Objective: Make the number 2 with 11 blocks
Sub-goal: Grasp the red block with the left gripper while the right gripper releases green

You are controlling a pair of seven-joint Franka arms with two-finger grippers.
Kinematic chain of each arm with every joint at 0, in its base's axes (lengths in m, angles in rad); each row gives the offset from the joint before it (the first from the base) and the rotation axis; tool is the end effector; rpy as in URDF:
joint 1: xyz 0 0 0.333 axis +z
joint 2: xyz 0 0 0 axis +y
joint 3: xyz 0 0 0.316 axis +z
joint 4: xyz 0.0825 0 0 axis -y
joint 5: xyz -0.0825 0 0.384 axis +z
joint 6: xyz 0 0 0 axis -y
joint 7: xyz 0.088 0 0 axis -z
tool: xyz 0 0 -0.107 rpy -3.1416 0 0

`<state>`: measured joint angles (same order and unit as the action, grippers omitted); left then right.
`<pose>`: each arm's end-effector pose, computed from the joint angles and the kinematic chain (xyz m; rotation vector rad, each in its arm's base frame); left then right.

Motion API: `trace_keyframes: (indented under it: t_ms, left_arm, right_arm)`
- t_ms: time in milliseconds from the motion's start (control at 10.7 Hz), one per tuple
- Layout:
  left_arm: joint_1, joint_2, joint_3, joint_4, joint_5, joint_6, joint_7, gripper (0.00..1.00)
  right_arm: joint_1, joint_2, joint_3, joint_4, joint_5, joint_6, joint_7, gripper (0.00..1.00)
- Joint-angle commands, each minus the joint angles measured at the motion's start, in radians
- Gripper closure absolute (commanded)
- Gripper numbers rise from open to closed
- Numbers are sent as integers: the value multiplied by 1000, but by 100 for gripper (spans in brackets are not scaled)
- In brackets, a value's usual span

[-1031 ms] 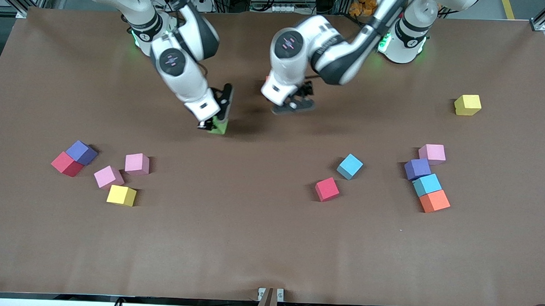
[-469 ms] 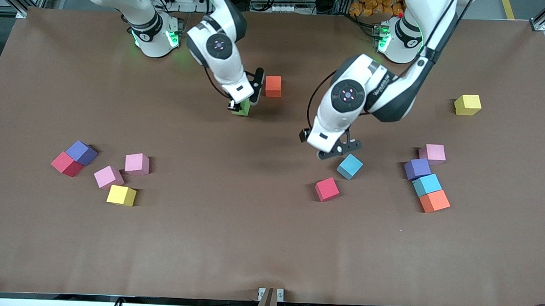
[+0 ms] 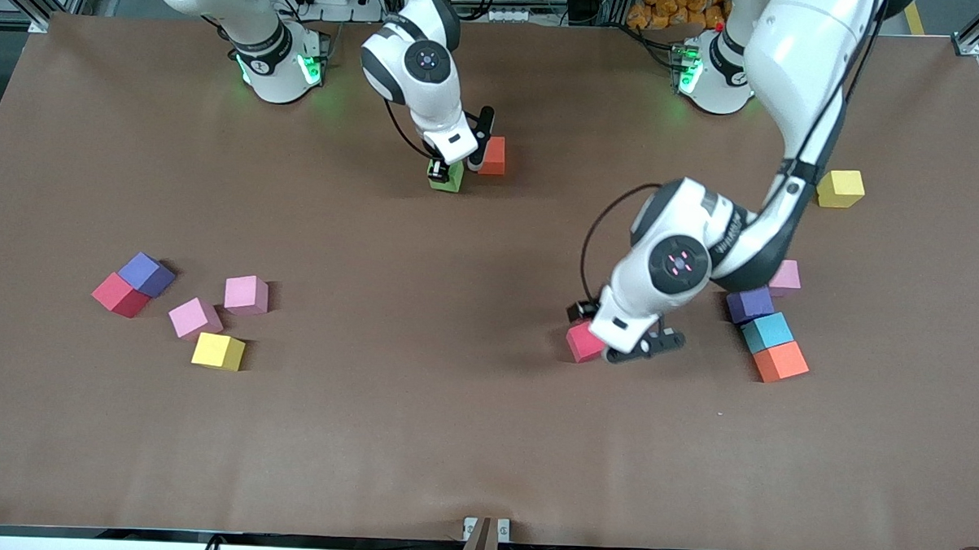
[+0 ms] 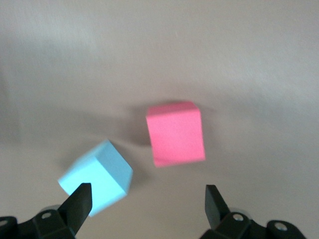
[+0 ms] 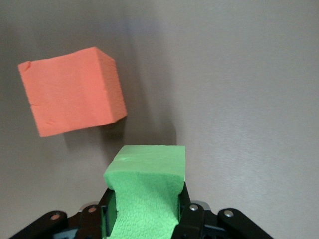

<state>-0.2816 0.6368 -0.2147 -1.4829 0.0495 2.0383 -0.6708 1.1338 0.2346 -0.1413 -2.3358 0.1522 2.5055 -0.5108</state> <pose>0.6321 -0.3107 0.3020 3.0899 0.2903 -0.1595 0.2818 0.4272 0.2314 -2.3915 -1.9755 0.1111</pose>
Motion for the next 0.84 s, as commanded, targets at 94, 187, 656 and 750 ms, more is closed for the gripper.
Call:
trace_keyframes:
  t_ms: [94,187,656,750]
  left_arm:
    - [-33,21,6,50,26,-4,36,0]
    - [-33,32,6,55,24,2,18,0]
    - [-36,116,6,107,27,79,10,0]
    - [-36,132,6,122,26,88,10,0]
  right_arm:
    - [64,21,-17,-11,-13,39,84,93]
    - [72,26,-17,-10,-13,47,92,93]
    - [95,29,-14,-5,-13,65,127,93]
    - [99,29,-12,-5,-13,72,132,93]
